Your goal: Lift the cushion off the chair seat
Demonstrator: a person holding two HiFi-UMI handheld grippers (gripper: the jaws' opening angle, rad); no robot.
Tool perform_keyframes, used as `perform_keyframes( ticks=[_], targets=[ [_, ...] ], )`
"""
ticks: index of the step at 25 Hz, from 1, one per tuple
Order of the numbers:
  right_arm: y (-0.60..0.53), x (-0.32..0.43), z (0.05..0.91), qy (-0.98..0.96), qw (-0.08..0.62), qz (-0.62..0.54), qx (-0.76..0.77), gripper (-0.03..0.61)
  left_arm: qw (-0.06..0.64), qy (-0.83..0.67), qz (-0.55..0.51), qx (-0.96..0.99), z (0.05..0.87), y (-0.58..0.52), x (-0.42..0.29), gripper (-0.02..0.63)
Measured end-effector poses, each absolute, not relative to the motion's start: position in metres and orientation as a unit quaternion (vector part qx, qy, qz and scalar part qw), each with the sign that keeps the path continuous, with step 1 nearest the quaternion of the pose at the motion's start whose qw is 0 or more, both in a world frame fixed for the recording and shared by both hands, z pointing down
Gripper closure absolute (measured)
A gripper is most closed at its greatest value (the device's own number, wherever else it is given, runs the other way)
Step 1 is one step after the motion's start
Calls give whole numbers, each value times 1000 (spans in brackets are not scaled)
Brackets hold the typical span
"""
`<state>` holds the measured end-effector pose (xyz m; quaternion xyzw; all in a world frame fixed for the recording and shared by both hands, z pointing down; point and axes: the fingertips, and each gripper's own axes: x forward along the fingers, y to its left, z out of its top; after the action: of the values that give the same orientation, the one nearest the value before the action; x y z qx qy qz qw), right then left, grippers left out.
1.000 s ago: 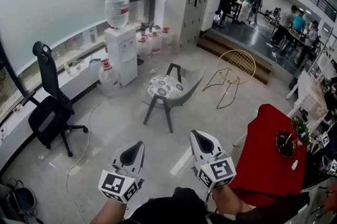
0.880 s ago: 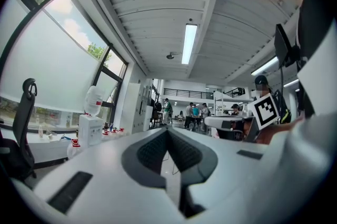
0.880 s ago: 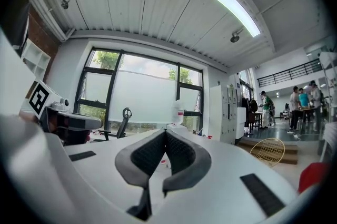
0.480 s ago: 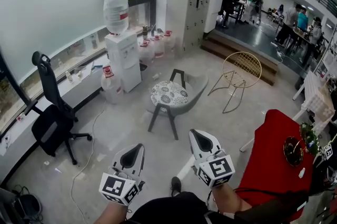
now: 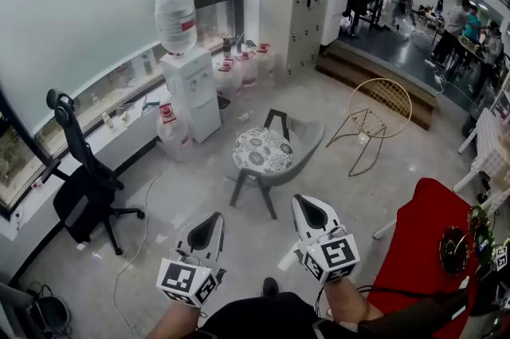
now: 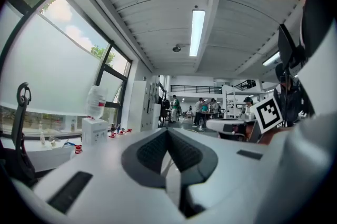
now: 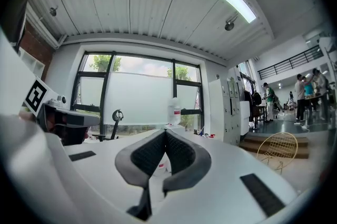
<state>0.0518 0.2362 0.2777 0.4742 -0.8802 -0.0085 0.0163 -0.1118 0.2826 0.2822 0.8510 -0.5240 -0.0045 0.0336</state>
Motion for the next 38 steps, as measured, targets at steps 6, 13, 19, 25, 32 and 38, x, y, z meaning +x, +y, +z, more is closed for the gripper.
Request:
perform_keyframes(
  ticks=[6,13,19,25,32,38],
  targets=[
    [182,77,280,-881,14,-4,472,574,33,-540,-4,841,281,224,-91,606],
    [137,115,273,-875,-15,4,485,574,36,-533,-8,845,276,177,-63,606],
    [104,117,278,-877,-2,6,480,574,35,-532,16,846,278,141,-57,606],
    [68,112,292,-869,10,12,494,574,39,-508,15,860,288,96,-57,606],
    [18,94,283,-858,18,4,514,574,34,-478,0,878,280,36,-73,606],
    [-19,77,285,-851,26,8,525,574,32,-457,1,889,282,-1,-88,606]
  ],
)
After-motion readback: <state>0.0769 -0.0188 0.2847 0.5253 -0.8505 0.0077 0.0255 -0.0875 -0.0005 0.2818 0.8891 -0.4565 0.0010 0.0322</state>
